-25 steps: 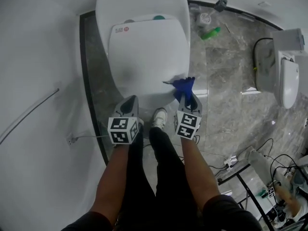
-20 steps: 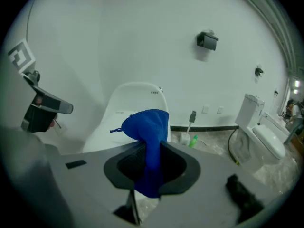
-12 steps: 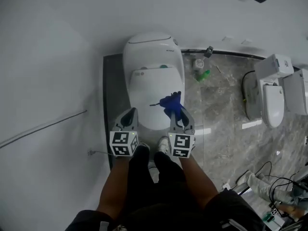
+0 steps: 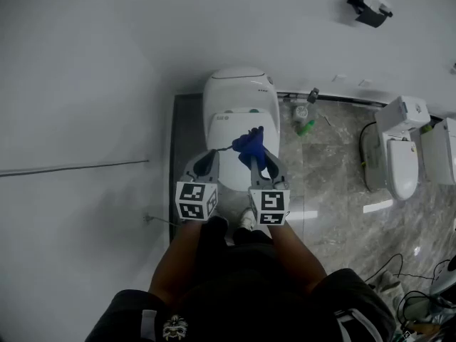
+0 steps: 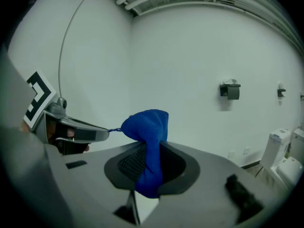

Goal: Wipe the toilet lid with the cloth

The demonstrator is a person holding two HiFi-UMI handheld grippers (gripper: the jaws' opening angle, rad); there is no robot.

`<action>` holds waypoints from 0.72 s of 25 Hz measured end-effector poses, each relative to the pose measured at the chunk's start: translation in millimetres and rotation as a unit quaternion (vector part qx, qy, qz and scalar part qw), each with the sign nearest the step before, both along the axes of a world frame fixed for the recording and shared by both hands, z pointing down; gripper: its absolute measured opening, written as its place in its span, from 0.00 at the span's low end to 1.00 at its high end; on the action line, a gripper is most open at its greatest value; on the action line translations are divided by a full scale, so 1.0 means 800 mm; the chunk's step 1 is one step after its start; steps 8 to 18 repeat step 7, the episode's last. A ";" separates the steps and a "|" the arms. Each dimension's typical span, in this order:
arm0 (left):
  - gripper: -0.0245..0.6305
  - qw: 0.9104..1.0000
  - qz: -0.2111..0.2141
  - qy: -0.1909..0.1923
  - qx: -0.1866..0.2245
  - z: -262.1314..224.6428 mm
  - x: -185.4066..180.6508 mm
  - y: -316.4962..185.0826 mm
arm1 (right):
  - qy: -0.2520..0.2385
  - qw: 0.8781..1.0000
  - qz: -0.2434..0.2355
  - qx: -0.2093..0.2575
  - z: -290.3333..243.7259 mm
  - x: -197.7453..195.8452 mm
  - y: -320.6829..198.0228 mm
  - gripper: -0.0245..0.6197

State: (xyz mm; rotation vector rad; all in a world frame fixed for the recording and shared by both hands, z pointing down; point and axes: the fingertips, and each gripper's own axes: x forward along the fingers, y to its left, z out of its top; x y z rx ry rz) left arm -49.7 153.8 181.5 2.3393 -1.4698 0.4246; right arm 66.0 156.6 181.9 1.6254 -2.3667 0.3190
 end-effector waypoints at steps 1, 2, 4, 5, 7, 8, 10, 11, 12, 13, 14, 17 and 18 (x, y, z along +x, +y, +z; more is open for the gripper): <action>0.05 1.000 0.007 -0.003 0.003 -0.008 0.005 0.005 | -0.001 1.000 -0.002 0.002 -0.005 0.000 0.005 0.15; 0.05 1.000 0.012 -0.006 0.005 -0.015 0.008 0.010 | 0.000 1.000 -0.003 0.002 -0.010 0.001 0.009 0.15; 0.05 1.000 0.019 -0.009 0.006 -0.025 0.011 0.018 | 0.002 1.000 -0.002 0.007 -0.020 0.002 0.014 0.15; 0.05 1.000 0.022 -0.011 0.006 -0.029 0.012 0.022 | 0.004 1.000 -0.002 0.013 -0.026 0.002 0.015 0.15; 0.05 1.000 0.026 -0.014 0.006 -0.036 0.013 0.029 | 0.009 1.000 -0.004 0.027 -0.040 0.000 0.019 0.15; 0.05 1.000 0.026 -0.014 0.006 -0.036 0.013 0.029 | 0.009 1.000 -0.004 0.027 -0.040 0.000 0.019 0.15; 0.05 1.000 0.026 -0.014 0.006 -0.036 0.013 0.029 | 0.009 1.000 -0.004 0.027 -0.040 0.000 0.019 0.15; 0.05 1.000 0.026 -0.014 0.006 -0.036 0.013 0.029 | 0.009 1.000 -0.004 0.027 -0.040 0.000 0.019 0.15; 0.05 1.000 0.026 -0.014 0.006 -0.036 0.013 0.029 | 0.009 1.000 -0.004 0.027 -0.040 0.000 0.019 0.15; 0.05 1.000 0.026 -0.014 0.006 -0.036 0.013 0.029 | 0.009 1.000 -0.004 0.027 -0.040 0.000 0.019 0.15; 0.05 1.000 0.026 -0.014 0.006 -0.036 0.013 0.029 | 0.009 1.000 -0.004 0.027 -0.040 0.000 0.019 0.15; 0.05 1.000 0.026 -0.014 0.006 -0.036 0.013 0.029 | 0.009 1.000 -0.004 0.027 -0.040 0.000 0.019 0.15; 0.05 1.000 0.026 -0.014 0.006 -0.036 0.013 0.029 | 0.009 1.000 -0.004 0.027 -0.040 0.000 0.019 0.15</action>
